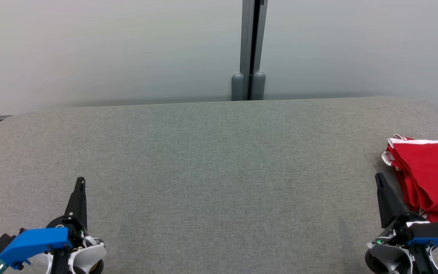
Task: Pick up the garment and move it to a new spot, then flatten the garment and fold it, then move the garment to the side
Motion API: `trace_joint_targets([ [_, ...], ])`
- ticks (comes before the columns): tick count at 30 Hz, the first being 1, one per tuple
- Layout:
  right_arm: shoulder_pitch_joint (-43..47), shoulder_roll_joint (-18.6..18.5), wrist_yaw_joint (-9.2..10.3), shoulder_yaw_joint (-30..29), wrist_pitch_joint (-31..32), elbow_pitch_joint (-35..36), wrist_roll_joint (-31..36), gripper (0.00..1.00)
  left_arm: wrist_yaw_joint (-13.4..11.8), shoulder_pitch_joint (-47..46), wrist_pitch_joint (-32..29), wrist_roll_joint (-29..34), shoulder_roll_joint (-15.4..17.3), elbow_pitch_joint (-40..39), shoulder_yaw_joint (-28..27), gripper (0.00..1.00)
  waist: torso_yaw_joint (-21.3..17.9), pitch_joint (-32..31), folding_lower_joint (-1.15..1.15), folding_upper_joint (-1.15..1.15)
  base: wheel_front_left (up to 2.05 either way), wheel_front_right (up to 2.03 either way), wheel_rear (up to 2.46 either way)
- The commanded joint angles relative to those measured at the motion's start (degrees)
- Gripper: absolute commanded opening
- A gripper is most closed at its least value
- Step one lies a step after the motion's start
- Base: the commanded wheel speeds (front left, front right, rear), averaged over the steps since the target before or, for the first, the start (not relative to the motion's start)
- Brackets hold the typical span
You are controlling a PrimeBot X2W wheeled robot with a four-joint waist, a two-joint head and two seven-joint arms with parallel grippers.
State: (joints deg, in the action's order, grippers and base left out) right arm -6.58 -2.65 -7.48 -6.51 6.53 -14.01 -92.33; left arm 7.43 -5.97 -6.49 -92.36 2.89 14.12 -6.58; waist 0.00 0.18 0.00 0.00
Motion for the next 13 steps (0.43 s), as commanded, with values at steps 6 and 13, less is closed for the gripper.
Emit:
trace_joint_targets([
  [6, 0.8, -0.4, -0.02, -0.1, 0.2, 0.2, -0.2, 0.00, 0.3, -0.5, -0.2, -0.1, 0.0, -0.3, -0.1, 0.00, 0.0, 0.0, 0.00, 0.00, 0.00, 0.00, 0.00],
  [13, 0.8, -0.4, -0.02, -0.1, 0.2, 0.2, -0.2, 0.00, 0.3, -0.5, -0.2, -0.1, 0.0, -0.3, -0.1, 0.00, 0.0, 0.0, 0.00, 0.00, 0.00, 0.00, 0.00],
])
